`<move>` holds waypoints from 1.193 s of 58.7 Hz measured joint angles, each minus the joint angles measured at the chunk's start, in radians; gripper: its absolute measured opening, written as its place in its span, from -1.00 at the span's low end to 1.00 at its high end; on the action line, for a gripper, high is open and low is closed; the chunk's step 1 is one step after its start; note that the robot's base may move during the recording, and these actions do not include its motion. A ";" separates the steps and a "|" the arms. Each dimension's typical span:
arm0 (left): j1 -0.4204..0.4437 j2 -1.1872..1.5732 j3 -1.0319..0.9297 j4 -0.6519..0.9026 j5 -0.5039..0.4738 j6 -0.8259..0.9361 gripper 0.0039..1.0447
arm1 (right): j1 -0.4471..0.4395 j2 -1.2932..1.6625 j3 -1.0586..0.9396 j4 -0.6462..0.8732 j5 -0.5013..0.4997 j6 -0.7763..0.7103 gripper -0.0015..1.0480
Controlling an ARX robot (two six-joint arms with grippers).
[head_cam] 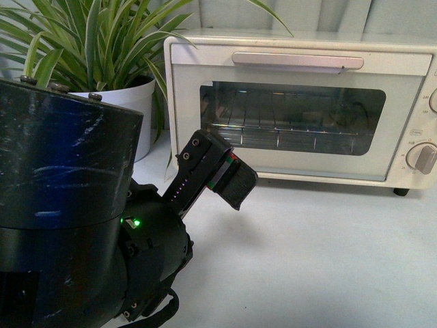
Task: Open oven
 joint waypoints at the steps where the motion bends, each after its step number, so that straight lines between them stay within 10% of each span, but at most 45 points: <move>1: 0.000 0.002 0.003 0.000 0.001 0.000 0.88 | -0.003 0.002 0.000 -0.004 -0.015 0.003 0.82; 13: 0.000 0.017 0.022 -0.003 0.016 -0.018 0.88 | -0.048 0.278 0.076 0.113 -0.164 0.102 0.82; 27: -0.001 0.021 0.030 -0.013 0.016 -0.022 0.88 | 0.043 0.829 0.383 0.275 -0.039 0.165 0.82; 70: 0.000 0.019 0.030 -0.018 0.025 -0.021 0.88 | 0.269 1.378 0.972 0.061 0.199 0.393 0.82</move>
